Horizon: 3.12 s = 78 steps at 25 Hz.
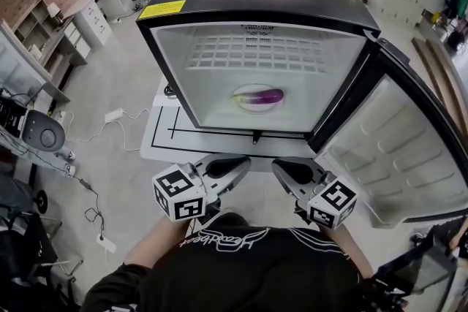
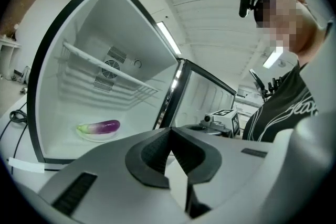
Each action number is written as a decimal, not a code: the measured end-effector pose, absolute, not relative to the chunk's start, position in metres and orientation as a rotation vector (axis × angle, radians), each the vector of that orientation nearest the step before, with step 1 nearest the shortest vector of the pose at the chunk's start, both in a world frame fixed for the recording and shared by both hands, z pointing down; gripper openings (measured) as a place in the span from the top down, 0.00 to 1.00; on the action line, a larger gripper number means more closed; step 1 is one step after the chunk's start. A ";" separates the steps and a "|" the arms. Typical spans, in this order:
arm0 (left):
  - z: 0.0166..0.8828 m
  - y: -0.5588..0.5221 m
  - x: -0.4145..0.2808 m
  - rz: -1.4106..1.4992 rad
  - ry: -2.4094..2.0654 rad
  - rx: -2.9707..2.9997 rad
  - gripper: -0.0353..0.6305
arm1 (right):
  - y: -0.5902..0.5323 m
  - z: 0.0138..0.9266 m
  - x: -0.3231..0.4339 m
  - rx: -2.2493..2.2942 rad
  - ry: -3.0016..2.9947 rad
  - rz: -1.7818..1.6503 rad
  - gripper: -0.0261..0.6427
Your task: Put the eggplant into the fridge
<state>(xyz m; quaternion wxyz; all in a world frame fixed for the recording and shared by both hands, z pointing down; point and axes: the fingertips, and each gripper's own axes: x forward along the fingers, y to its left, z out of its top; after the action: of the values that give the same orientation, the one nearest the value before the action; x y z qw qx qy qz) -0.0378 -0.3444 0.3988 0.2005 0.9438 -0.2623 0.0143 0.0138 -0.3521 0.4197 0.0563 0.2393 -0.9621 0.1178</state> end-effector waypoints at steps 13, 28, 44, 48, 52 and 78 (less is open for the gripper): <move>0.377 -0.295 -0.031 0.050 -0.582 2.740 0.94 | -0.313 0.410 0.009 0.799 -2.924 0.355 0.95; 0.346 -0.158 -0.099 0.018 -0.540 2.789 0.94 | -0.170 0.374 -0.059 0.882 -2.937 0.253 0.95; 0.348 -0.043 -0.154 0.009 -0.469 2.834 0.94 | -0.049 0.370 -0.102 1.039 -2.919 0.208 0.95; 0.348 -0.032 -0.159 -0.005 -0.464 2.834 0.94 | -0.031 0.372 -0.107 1.038 -2.902 0.207 0.95; 0.345 -0.019 -0.160 -0.011 -0.432 2.839 0.94 | -0.020 0.371 -0.110 1.047 -2.886 0.193 0.95; 0.351 -0.015 -0.155 0.005 -0.417 2.847 0.94 | -0.016 0.381 -0.108 1.061 -2.877 0.212 0.95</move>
<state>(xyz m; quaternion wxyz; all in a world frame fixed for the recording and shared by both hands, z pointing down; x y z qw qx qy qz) -0.1552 -0.0153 0.3513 0.1316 0.9808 -0.1436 0.0016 -0.1082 -0.0163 0.3811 0.0339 0.3448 -0.9355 0.0691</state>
